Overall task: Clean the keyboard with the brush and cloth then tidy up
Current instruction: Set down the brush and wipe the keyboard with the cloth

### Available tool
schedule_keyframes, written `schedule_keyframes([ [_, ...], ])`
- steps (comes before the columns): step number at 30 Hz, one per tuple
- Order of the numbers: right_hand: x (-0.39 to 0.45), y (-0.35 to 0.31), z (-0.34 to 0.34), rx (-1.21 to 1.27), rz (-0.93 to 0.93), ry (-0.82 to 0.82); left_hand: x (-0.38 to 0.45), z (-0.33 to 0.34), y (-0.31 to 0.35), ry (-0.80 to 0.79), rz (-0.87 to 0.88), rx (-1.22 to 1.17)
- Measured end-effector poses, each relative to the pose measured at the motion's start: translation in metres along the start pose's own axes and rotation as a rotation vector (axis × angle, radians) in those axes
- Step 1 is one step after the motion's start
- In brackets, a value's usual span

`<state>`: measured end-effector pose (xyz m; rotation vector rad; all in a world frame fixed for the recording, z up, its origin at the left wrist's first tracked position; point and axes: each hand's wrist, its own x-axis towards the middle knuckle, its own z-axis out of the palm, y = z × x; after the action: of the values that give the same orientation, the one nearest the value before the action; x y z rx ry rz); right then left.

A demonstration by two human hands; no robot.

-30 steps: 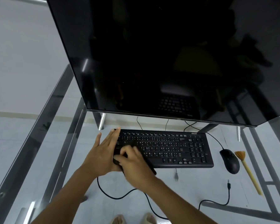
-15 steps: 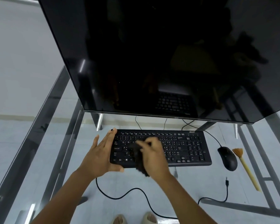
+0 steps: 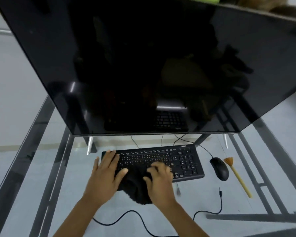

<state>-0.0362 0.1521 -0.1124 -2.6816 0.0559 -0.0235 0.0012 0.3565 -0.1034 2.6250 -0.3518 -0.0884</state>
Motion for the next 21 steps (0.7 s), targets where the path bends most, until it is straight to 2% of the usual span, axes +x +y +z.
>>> schedule_keyframes([
  [2, -0.003, -0.005, -0.016, 0.214, 0.046, -0.078, -0.001, 0.005, 0.031, -0.035, -0.038, -0.234],
  [4, -0.005, -0.006, -0.043, 0.486, 0.113, -0.134, 0.002, 0.002, 0.062, -0.183, -0.144, -0.557],
  [9, -0.01, 0.038, -0.132, 0.773, 0.264, 0.028, 0.03, -0.004, 0.135, -0.366, -0.269, -1.074],
  [12, -0.013, 0.086, -0.179, 0.747, 0.322, 0.135, 0.052, -0.003, 0.187, -0.473, -0.284, -1.29],
  [16, -0.023, 0.151, -0.236, 0.723, 0.399, 0.332, 0.078, 0.011, 0.27, -0.659, -0.219, -1.454],
  [18, -0.029, 0.187, -0.26, 0.698, 0.463, 0.378, 0.089, 0.026, 0.312, -0.723, -0.178, -1.42],
  [21, -0.04, 0.243, -0.286, 0.587, 0.54, 0.346, 0.096, 0.06, 0.369, -0.705, -0.191, -1.29],
])
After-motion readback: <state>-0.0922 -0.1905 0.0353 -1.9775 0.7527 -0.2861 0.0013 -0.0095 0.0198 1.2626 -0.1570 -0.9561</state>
